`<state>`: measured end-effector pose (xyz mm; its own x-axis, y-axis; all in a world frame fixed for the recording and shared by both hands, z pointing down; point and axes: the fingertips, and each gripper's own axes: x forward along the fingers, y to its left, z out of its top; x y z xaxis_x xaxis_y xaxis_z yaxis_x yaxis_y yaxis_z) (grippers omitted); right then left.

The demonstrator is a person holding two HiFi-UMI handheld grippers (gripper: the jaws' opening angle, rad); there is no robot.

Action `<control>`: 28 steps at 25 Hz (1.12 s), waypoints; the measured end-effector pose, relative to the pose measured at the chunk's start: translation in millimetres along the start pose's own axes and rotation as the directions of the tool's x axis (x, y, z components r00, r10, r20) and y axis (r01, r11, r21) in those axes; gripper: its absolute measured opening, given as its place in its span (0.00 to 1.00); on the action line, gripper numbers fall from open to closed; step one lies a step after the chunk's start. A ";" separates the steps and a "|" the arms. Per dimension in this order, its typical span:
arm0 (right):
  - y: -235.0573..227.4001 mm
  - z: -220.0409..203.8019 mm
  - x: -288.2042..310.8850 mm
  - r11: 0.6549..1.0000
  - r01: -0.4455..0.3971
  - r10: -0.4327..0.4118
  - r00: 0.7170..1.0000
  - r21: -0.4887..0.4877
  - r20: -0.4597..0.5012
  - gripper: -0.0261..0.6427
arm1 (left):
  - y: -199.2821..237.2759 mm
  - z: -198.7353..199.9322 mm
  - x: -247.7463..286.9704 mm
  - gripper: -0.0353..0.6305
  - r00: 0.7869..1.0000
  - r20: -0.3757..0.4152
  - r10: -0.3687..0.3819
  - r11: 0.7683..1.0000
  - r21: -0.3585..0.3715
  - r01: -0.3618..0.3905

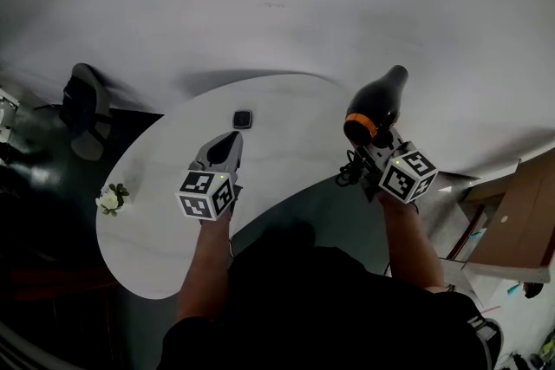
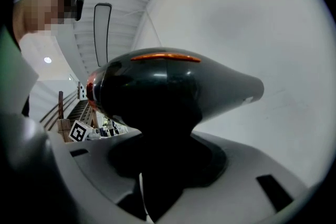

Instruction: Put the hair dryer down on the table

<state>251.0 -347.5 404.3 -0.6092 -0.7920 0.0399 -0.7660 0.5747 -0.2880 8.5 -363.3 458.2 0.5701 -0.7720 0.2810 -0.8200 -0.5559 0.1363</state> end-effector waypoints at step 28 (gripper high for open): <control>-52.3 -210.7 231.0 0.989 -0.061 -0.046 0.748 -0.137 -0.662 0.30 | 124.9 -37.5 77.1 0.07 0.995 -0.077 -0.064 0.992 -0.111 0.055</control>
<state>107.1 -517.1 630.1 -0.5565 -0.4823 0.6765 -0.7484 0.6447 -0.1560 -51.9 -480.7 532.5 0.6156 -0.7092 0.3437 -0.7880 -0.5599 0.2561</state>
